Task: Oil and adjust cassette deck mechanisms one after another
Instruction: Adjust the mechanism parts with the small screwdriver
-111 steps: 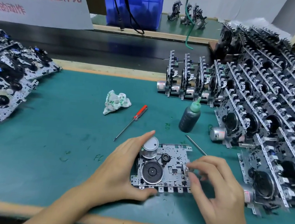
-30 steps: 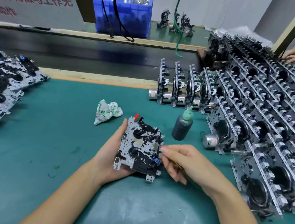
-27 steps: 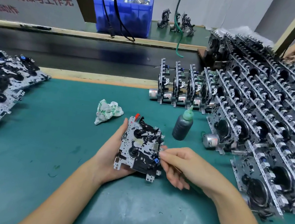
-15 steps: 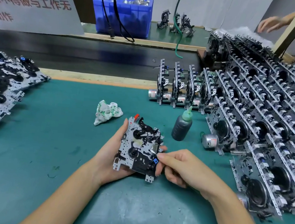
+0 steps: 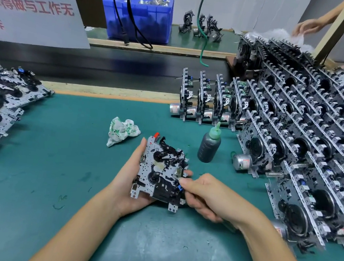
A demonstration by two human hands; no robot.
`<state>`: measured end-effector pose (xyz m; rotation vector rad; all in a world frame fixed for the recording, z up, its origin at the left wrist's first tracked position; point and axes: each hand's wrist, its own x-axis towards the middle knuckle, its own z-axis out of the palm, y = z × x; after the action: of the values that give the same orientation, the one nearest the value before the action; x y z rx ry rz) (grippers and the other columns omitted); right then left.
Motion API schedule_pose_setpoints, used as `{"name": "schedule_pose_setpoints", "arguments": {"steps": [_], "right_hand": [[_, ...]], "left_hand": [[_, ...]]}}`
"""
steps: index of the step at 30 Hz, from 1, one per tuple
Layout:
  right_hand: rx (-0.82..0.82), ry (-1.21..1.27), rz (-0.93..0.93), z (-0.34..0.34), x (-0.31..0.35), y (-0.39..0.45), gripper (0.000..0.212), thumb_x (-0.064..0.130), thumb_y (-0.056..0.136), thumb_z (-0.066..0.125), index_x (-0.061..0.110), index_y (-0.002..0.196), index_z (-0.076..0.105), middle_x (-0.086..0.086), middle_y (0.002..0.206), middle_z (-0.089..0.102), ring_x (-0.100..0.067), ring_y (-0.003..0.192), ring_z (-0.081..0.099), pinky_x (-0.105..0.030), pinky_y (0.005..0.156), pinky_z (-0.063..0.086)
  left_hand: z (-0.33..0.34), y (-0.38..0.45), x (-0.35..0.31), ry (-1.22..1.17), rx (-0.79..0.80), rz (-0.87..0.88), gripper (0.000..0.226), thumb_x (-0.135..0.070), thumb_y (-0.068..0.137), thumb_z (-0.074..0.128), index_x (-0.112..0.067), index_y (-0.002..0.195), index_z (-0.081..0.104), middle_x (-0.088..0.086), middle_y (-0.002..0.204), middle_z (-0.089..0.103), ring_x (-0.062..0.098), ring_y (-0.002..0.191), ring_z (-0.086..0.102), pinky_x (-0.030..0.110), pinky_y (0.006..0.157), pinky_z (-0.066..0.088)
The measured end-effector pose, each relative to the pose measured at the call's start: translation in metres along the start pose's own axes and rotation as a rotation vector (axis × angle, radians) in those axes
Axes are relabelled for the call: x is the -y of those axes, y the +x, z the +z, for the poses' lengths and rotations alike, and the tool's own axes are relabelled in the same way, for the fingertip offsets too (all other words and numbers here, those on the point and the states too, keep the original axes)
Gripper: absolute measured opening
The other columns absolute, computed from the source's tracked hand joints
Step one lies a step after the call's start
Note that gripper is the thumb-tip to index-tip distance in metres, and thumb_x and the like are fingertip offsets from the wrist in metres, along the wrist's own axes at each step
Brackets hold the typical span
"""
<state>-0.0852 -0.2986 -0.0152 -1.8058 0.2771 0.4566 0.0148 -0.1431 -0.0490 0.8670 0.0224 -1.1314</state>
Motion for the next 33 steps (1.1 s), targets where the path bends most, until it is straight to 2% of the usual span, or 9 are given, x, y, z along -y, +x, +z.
{"name": "schedule_pose_setpoints", "arguments": {"steps": [10, 14, 23, 26, 30, 33], "right_hand": [[0.076, -0.091, 0.034, -0.005, 0.002, 0.004, 0.059, 0.038, 0.101, 0.034, 0.012, 0.047, 0.029, 0.004, 0.030, 0.023, -0.009, 0.028, 0.018, -0.024, 0.041, 0.014], [0.104, -0.107, 0.054, -0.006, 0.000, 0.005, 0.060, 0.039, 0.101, 0.034, 0.012, 0.047, 0.030, 0.004, 0.031, 0.022, -0.008, 0.027, 0.019, -0.020, 0.039, 0.014], [0.130, -0.084, 0.038, -0.007, 0.000, 0.002, 0.060, 0.043, 0.100, 0.035, 0.014, 0.048, 0.030, 0.006, 0.031, 0.023, -0.008, 0.029, 0.017, -0.026, 0.044, 0.012], [0.096, -0.072, 0.031, -0.005, -0.001, 0.002, 0.060, 0.046, 0.099, 0.035, 0.014, 0.048, 0.032, 0.006, 0.032, 0.024, -0.008, 0.030, 0.018, -0.022, 0.041, 0.014], [0.024, 0.094, -0.006, -0.009, -0.007, 0.001, 0.061, 0.043, 0.100, 0.037, 0.019, 0.044, 0.038, 0.004, 0.032, 0.027, -0.007, 0.027, 0.017, -0.013, 0.033, 0.017], [-0.022, 0.286, -0.038, -0.011, -0.011, 0.002, 0.053, 0.037, 0.100, 0.038, 0.014, 0.053, 0.044, 0.002, 0.034, 0.027, -0.007, 0.026, 0.015, -0.010, 0.033, 0.017]], "left_hand": [[0.002, 0.003, 0.005, -0.017, -0.029, 0.037, 0.085, -0.073, 0.086, 0.025, -0.006, 0.100, 0.075, 0.023, 0.113, 0.066, 0.032, 0.102, 0.066, 0.039, 0.075, 0.058], [0.003, 0.002, 0.006, -0.008, -0.027, 0.037, 0.080, -0.068, 0.089, 0.026, -0.006, 0.096, 0.076, 0.023, 0.108, 0.068, 0.031, 0.097, 0.068, 0.038, 0.071, 0.058], [0.002, -0.001, 0.005, 0.073, -0.029, 0.061, 0.073, -0.066, 0.085, 0.032, -0.009, 0.105, 0.073, 0.021, 0.117, 0.065, 0.031, 0.108, 0.064, 0.039, 0.084, 0.056], [0.000, -0.003, 0.005, 0.065, -0.011, 0.073, 0.074, -0.067, 0.087, 0.029, -0.011, 0.109, 0.072, 0.019, 0.121, 0.063, 0.030, 0.112, 0.062, 0.039, 0.087, 0.055], [0.001, -0.006, 0.008, -0.002, 0.010, 0.080, 0.084, -0.073, 0.083, 0.026, -0.009, 0.117, 0.067, 0.018, 0.130, 0.058, 0.029, 0.117, 0.058, 0.039, 0.095, 0.050], [0.003, -0.007, 0.008, -0.080, 0.041, 0.106, 0.102, -0.085, 0.072, 0.023, -0.004, 0.117, 0.066, 0.021, 0.130, 0.057, 0.033, 0.118, 0.057, 0.042, 0.093, 0.052]]}}
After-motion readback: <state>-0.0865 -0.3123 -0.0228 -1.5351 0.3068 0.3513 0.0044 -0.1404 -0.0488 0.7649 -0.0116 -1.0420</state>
